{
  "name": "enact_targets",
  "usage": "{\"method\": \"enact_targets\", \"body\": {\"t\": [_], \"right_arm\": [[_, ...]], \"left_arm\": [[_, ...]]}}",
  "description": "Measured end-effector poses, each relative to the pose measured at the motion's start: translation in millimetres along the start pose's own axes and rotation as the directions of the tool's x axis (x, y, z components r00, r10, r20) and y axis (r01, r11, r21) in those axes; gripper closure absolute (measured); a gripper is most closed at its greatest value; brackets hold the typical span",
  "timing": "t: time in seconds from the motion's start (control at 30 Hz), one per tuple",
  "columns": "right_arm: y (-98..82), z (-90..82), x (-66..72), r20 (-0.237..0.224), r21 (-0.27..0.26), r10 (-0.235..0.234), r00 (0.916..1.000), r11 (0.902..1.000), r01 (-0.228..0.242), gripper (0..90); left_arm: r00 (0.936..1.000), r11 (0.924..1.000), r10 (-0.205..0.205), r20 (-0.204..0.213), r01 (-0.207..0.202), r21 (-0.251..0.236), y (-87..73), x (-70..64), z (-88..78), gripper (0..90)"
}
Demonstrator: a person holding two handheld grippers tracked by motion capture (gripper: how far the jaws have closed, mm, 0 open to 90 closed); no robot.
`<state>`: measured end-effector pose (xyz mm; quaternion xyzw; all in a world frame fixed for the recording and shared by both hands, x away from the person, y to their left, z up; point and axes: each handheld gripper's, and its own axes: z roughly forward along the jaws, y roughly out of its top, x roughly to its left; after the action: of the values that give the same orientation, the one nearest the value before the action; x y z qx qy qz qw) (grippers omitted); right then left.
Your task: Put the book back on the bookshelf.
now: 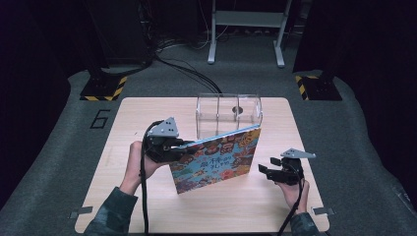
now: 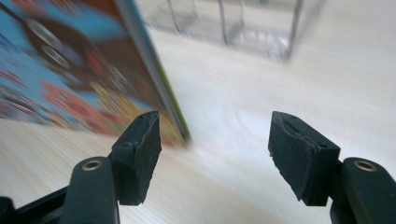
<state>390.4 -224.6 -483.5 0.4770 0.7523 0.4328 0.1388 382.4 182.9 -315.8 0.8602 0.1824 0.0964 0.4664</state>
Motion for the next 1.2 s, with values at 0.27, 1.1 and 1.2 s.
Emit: {"method": "enact_targets", "body": {"t": [0.27, 1.1, 1.2], "right_arm": [[-27.8, 8.0, -16.8, 0.059, 0.012, 0.031, 0.9978, 0.9994, -0.032, 33.1], [-38.2, 2.6, -38.7, 0.080, 0.013, 0.075, 0.9940, 0.9970, -0.076, 34.3], [-37.5, 2.5, -39.2, 0.090, 0.018, 0.068, 0.9936, 0.9974, -0.070, 34.6]], "left_arm": [[0.9999, 0.9998, -0.013, 0.010, 0.014, -0.017, 5.9, -5.3, 2.5, 80.3], [0.9976, 0.9998, -0.004, -0.069, 0.002, -0.021, 34.3, -0.3, -33.5, 80.4], [0.9968, 0.9991, -0.018, -0.078, 0.015, -0.041, 33.7, 1.8, -38.6, 80.3]]}}
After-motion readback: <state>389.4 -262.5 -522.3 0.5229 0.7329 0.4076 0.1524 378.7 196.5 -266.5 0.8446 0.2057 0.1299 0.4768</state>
